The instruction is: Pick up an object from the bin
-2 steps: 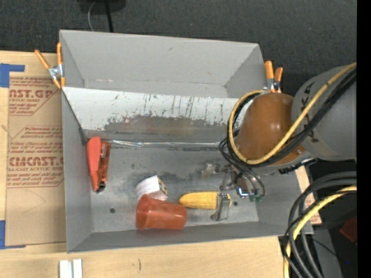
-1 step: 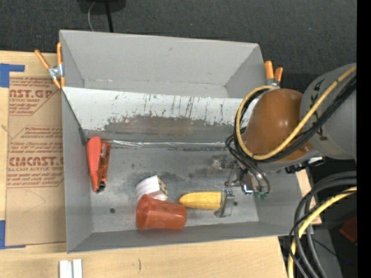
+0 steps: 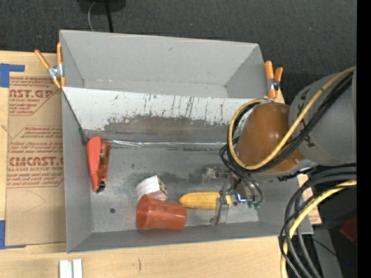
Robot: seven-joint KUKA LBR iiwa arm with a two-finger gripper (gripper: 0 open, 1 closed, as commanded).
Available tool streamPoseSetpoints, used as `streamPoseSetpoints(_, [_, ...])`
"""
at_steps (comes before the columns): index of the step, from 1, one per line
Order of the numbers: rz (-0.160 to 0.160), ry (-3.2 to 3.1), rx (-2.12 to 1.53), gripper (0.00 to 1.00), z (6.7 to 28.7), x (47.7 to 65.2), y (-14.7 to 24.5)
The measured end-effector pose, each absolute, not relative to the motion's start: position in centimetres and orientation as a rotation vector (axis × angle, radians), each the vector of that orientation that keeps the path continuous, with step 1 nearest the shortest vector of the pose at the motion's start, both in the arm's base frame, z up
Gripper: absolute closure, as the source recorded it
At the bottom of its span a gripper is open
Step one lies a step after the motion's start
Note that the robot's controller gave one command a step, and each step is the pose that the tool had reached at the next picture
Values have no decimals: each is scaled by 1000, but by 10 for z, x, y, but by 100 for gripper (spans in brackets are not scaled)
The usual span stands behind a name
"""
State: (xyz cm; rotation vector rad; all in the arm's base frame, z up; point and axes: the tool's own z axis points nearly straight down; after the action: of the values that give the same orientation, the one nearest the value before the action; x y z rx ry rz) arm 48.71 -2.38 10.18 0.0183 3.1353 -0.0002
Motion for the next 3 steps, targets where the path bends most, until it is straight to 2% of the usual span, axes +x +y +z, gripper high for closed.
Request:
streamPoseSetpoints(1, [4, 3131, 218, 100, 69, 484, -25])
streamPoseSetpoints(3, [4, 3132, 218, 100, 71, 483, -25])
